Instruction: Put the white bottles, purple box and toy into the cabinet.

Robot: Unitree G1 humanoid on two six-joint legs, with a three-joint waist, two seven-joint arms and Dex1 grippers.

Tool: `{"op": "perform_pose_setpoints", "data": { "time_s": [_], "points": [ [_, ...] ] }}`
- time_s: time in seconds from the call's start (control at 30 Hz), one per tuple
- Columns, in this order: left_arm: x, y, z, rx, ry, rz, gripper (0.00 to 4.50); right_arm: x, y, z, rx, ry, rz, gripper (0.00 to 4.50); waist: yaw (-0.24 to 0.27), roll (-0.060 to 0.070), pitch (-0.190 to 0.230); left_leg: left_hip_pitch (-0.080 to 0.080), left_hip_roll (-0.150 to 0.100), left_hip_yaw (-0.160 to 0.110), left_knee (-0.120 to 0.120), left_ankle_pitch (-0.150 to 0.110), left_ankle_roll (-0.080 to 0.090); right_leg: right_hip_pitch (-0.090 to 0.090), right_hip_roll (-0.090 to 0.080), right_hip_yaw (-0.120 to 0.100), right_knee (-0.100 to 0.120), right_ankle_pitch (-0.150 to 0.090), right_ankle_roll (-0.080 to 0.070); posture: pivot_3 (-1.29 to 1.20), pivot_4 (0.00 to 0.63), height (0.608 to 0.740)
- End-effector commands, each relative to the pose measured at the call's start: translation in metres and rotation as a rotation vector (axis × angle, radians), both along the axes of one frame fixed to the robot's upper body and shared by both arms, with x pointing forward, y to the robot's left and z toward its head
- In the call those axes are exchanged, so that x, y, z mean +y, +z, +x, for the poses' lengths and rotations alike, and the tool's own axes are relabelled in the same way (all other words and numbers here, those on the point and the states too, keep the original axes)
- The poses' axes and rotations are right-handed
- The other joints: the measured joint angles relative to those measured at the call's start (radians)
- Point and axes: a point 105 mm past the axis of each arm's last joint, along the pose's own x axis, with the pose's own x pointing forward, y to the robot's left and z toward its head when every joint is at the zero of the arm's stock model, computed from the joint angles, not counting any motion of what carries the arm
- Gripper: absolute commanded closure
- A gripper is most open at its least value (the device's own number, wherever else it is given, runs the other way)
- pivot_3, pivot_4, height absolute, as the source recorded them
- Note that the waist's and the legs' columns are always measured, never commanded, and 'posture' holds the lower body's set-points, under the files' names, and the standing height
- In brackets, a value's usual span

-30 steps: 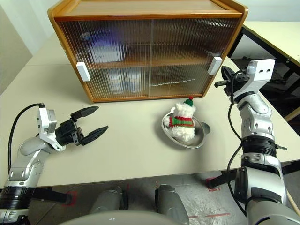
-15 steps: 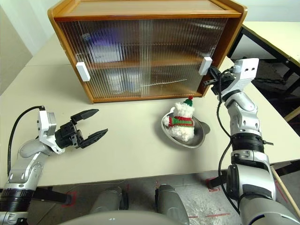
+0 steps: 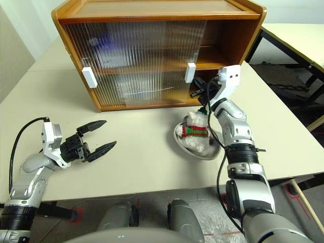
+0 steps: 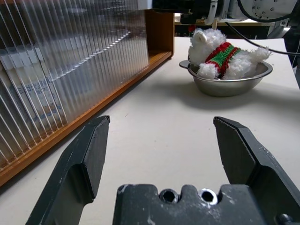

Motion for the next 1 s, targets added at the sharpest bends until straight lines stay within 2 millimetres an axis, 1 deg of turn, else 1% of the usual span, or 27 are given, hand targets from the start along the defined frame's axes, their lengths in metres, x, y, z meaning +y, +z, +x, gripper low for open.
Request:
{"op": "perform_pose_setpoints", "data": {
  "time_s": [0.03, 0.27, 0.4, 0.5, 0.57, 0.63, 0.77, 0.83, 0.87, 0.93, 1.0],
  "points": [
    [-0.004, -0.003, -0.003, 0.007, -0.010, 0.019, 0.00, 0.020, 0.014, 0.003, -0.030, 0.057, 0.001, 4.48, 0.000, 0.000, 0.000, 0.000, 0.000, 0.000, 0.000, 0.000, 0.000, 0.000, 0.000, 0.000, 0.000, 0.000, 0.000, 0.20, 0.000, 0.740],
    [-0.006, -0.001, -0.003, 0.006, -0.011, 0.020, 0.00, 0.049, 0.017, 0.002, -0.034, 0.134, 0.020, 4.48, 0.000, 0.000, 0.000, 0.000, 0.000, 0.000, 0.000, 0.000, 0.000, -0.001, 0.000, 0.000, 0.002, 0.000, 0.000, 0.20, 0.000, 0.740],
    [-0.006, -0.001, -0.003, 0.007, -0.016, 0.020, 0.00, 0.063, 0.019, -0.002, -0.037, 0.178, 0.046, 4.48, 0.000, 0.000, 0.000, 0.000, 0.000, 0.000, 0.000, 0.000, 0.000, -0.001, 0.000, 0.000, 0.002, 0.000, 0.000, 0.20, 0.000, 0.740],
    [-0.007, -0.002, -0.003, 0.010, -0.019, 0.019, 0.00, 0.078, 0.017, -0.008, -0.037, 0.238, 0.037, 4.48, -0.001, 0.000, 0.000, 0.000, 0.000, 0.000, 0.000, 0.000, 0.000, -0.002, 0.000, 0.000, 0.003, 0.000, -0.001, 0.20, 0.000, 0.740],
    [-0.007, -0.003, -0.003, 0.011, -0.022, 0.020, 0.00, 0.080, 0.014, -0.010, -0.031, 0.248, 0.023, 4.48, -0.003, 0.000, 0.000, 0.000, 0.000, 0.000, 0.000, 0.000, -0.001, -0.002, 0.000, 0.000, 0.004, -0.001, -0.001, 0.20, 0.000, 0.740],
    [-0.008, -0.003, -0.004, 0.013, -0.025, 0.019, 0.00, 0.073, 0.011, -0.011, -0.025, 0.231, 0.009, 4.48, -0.005, 0.000, 0.000, 0.000, 0.001, 0.000, 0.000, 0.000, -0.001, -0.003, 0.001, 0.000, 0.004, -0.001, -0.001, 0.20, 0.000, 0.740],
    [-0.010, -0.003, -0.004, 0.017, -0.032, 0.011, 0.00, 0.041, 0.008, -0.012, -0.005, 0.165, -0.018, 4.48, 0.002, 0.000, 0.000, 0.000, 0.001, 0.000, 0.000, 0.000, -0.001, -0.003, 0.001, -0.001, 0.005, -0.002, -0.002, 0.20, 0.000, 0.740],
    [-0.010, -0.003, -0.005, 0.019, -0.034, 0.008, 0.00, 0.026, 0.007, -0.014, 0.008, 0.147, -0.027, 4.01, 0.005, 0.000, 0.000, 0.000, 0.000, 0.000, 0.000, 0.000, -0.001, -0.003, 0.001, -0.001, 0.005, -0.002, -0.002, 0.20, 0.000, 0.740],
    [-0.010, -0.003, -0.005, 0.021, -0.036, 0.008, 0.00, 0.013, 0.006, -0.016, 0.017, 0.127, -0.039, 3.83, 0.009, 0.000, 0.000, 0.000, -0.001, 0.000, 0.000, 0.000, -0.001, -0.002, 0.001, -0.001, 0.005, -0.002, -0.002, 0.20, 0.000, 0.740],
    [-0.010, -0.004, -0.005, 0.024, -0.038, 0.006, 0.00, -0.015, 0.006, -0.024, 0.042, 0.098, -0.028, 3.17, 0.021, 0.000, 0.000, -0.001, -0.002, 0.000, 0.000, 0.000, 0.000, -0.002, 0.001, -0.002, 0.004, -0.003, -0.001, 0.19, 0.000, 0.740],
    [-0.010, -0.004, -0.004, 0.024, -0.039, 0.008, 0.00, -0.035, 0.006, -0.032, 0.064, 0.076, -0.035, 2.46, 0.029, 0.000, 0.000, -0.002, -0.002, 0.000, 0.000, 0.000, 0.000, -0.002, 0.000, -0.003, 0.002, -0.003, -0.001, 0.19, 0.000, 0.740]
  ]
}}
